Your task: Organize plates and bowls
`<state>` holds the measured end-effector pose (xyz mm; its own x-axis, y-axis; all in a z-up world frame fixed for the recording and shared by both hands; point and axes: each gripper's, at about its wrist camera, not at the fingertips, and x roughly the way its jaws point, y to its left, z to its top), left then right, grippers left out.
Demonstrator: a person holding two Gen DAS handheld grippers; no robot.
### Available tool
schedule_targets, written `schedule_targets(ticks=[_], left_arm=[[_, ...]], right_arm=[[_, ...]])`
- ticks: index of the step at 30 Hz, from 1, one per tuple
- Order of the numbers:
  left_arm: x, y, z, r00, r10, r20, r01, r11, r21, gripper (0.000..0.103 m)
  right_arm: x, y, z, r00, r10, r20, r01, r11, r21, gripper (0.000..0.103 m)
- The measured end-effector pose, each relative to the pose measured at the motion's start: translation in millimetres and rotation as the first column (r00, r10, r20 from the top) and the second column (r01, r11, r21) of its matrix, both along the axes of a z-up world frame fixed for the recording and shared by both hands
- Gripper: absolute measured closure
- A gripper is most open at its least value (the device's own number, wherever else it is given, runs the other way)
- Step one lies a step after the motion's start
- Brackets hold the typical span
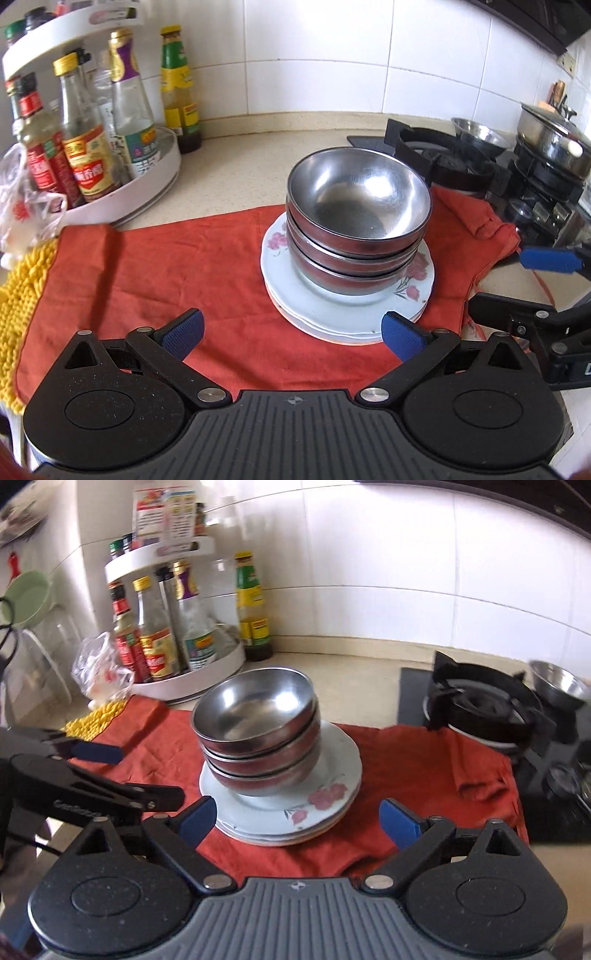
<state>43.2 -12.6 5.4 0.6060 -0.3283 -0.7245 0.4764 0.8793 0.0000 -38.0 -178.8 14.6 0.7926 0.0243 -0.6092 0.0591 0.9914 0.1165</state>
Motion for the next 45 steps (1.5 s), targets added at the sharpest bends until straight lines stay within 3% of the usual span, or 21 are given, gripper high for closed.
schedule_targets(ticks=[7,20,45], left_arm=[[-7,7,3,0.999,0.05,-0.003,-0.05,0.998,-0.029,0.0],[-11,8,-2,0.995,0.099,-0.016,-0.099,0.995,-0.027,0.0],[-15,10,0,0.995,0.103,0.002,-0.103,0.995,-0.019,0.0]], right_arm=[[-9,11,1,0.995,-0.099,-0.011,0.099,0.995,0.011,0.008],[-7,16,1,0.987,-0.16,-0.026,0.161,0.987,0.009,0.006],[-10,18,0,0.98,-0.193,-0.038,0.194,0.981,0.008,0.006]])
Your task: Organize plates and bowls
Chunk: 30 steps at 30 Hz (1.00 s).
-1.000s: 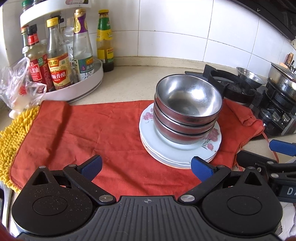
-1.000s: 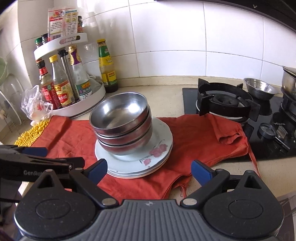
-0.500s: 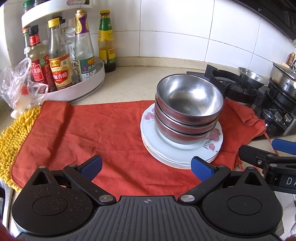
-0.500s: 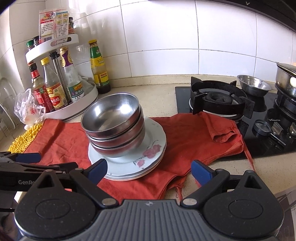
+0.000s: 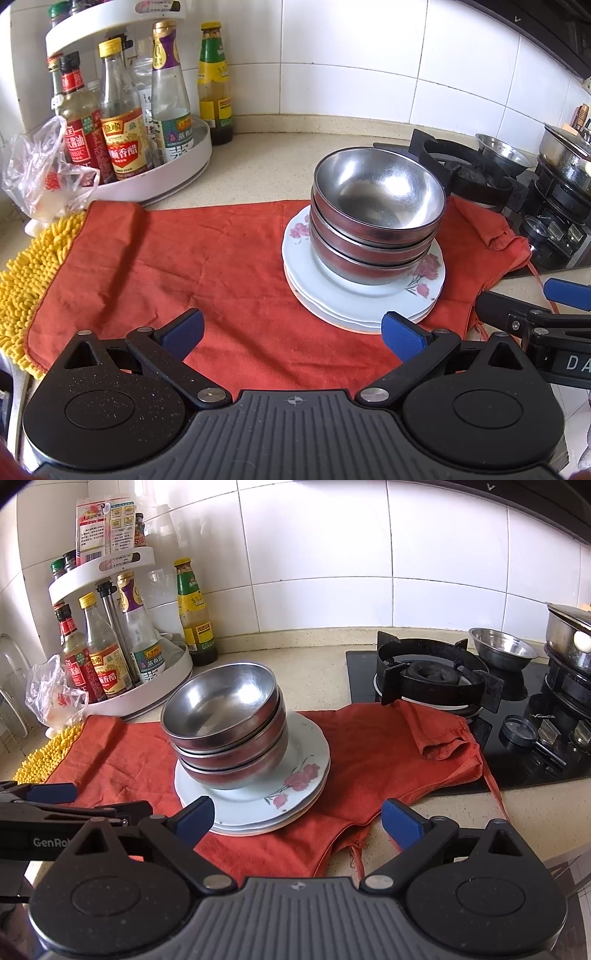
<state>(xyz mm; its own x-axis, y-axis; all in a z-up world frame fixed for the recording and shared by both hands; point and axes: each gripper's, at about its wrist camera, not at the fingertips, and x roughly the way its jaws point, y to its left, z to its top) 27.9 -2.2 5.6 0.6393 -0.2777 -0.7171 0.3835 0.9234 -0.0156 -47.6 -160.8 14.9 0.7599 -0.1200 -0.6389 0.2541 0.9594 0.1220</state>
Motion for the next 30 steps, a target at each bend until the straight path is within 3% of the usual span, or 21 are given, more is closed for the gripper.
schedule_targets(ticks=[30], left_arm=[[-7.5,-0.7,-1.1,1.0,0.017,-0.016,-0.017,1.0,0.001,0.0]], right_arm=[[-3.5,-2.4,-2.0,1.0,-0.013,-0.008,0.013,1.0,-0.003,0.006]])
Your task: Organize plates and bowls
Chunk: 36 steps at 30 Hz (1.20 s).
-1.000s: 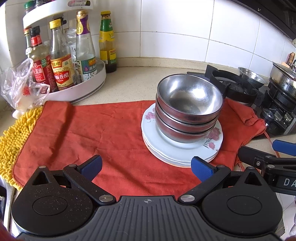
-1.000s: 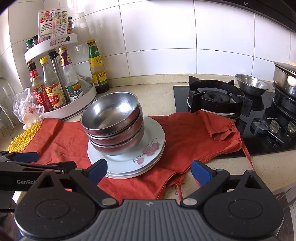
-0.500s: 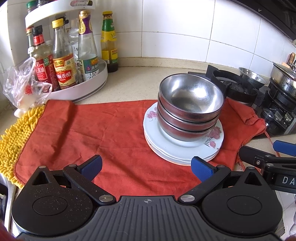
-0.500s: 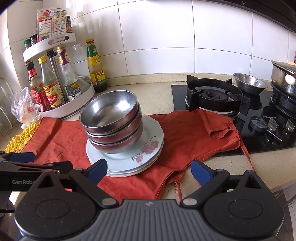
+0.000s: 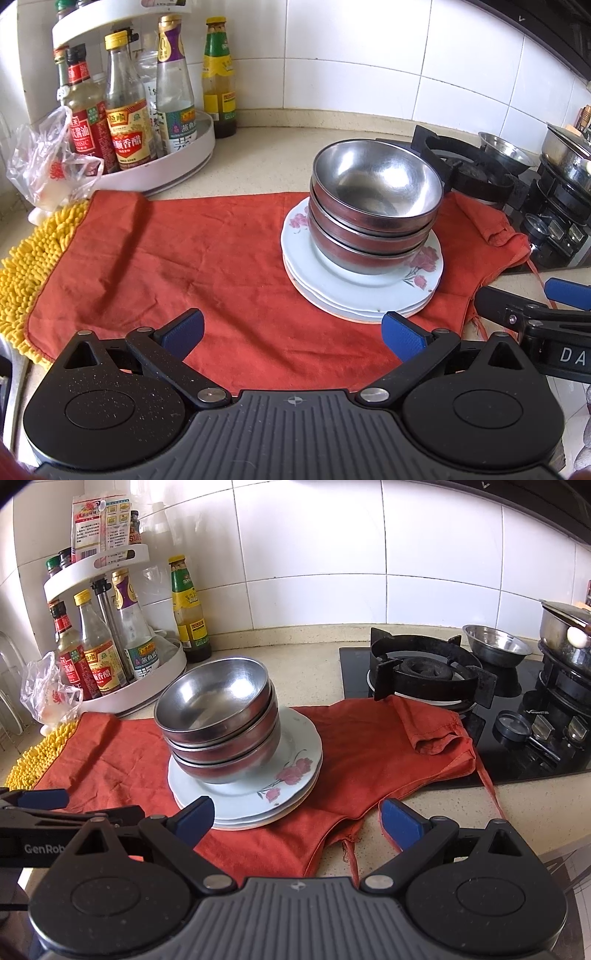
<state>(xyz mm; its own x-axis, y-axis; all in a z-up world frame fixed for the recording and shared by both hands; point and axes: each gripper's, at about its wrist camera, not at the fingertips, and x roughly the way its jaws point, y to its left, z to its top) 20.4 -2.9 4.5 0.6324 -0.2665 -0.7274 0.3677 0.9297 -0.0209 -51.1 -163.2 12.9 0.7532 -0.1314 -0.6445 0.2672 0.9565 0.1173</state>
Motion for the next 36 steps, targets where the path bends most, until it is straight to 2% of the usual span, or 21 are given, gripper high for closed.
schedule_targets(ticks=[36], left_arm=[[-13,1,6,0.999,0.018,0.044,-0.021,0.998,0.057,0.0]], right_arm=[[-8,7,-1,1.0,0.001,-0.003,-0.001,1.0,0.001,0.006]])
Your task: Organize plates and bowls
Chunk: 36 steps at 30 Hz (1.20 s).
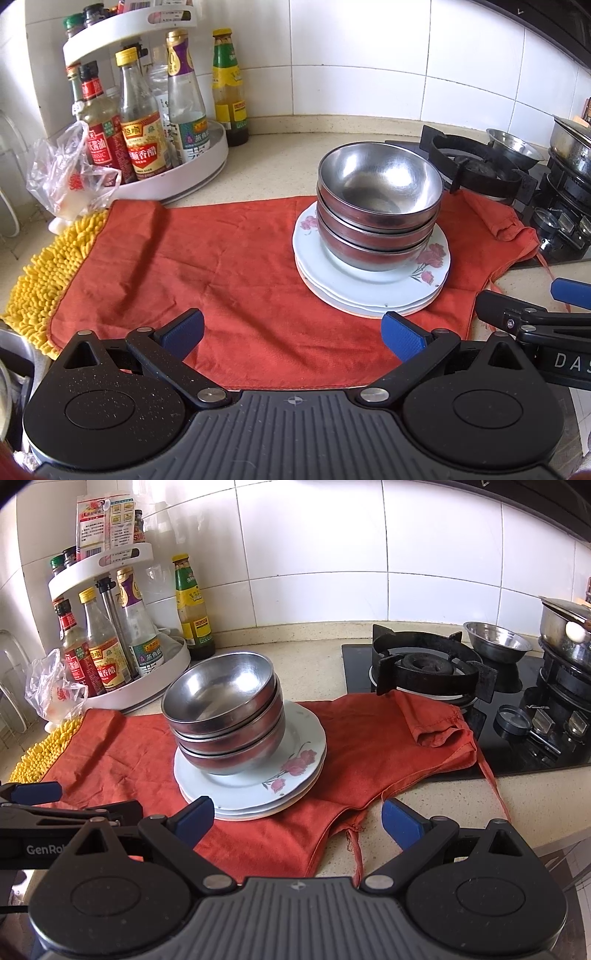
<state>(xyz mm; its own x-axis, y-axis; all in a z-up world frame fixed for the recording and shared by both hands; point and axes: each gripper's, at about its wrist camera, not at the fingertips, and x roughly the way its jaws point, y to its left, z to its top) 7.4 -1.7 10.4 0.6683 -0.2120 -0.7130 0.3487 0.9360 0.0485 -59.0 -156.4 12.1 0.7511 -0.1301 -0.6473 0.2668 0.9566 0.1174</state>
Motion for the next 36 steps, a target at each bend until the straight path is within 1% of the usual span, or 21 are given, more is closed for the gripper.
schedule_targets(ticks=[10,14,20,27,32,36], left_arm=[[-2.9,0.1,0.5,1.0,-0.01,0.006,0.01,1.0,-0.002,0.003],[-2.8,0.9,0.6,1.0,-0.007,-0.007,0.007,1.0,-0.014,0.004],[-6.1,-1.1,0.1,1.0,-0.005,0.009,0.005,1.0,-0.003,0.004],[-3.8,0.9,-0.8,1.0,0.0,-0.019,-0.001,1.0,-0.024,0.003],[-6.3,-1.3,0.5,1.0,0.003,-0.004,-0.003,1.0,-0.024,0.003],[-8.5,-2.4,2.0,1.0,-0.002,0.023,0.003,1.0,-0.022,0.003]], right_arm=[[-0.6,-0.1,0.3,1.0,0.003,-0.004,-0.003,1.0,-0.002,0.006],[-1.9,-0.8,0.9,1.0,0.006,-0.003,-0.006,1.0,-0.007,0.006],[-2.2,-1.8,1.4,1.0,0.009,-0.009,-0.009,1.0,-0.013,0.006],[-2.7,-3.1,1.1,1.0,0.013,-0.006,-0.013,1.0,-0.007,0.006],[-4.1,-4.9,1.5,1.0,0.011,0.0,-0.011,1.0,-0.001,0.006],[-5.3,-5.4,2.7,1.0,0.008,0.005,-0.008,1.0,0.001,0.006]])
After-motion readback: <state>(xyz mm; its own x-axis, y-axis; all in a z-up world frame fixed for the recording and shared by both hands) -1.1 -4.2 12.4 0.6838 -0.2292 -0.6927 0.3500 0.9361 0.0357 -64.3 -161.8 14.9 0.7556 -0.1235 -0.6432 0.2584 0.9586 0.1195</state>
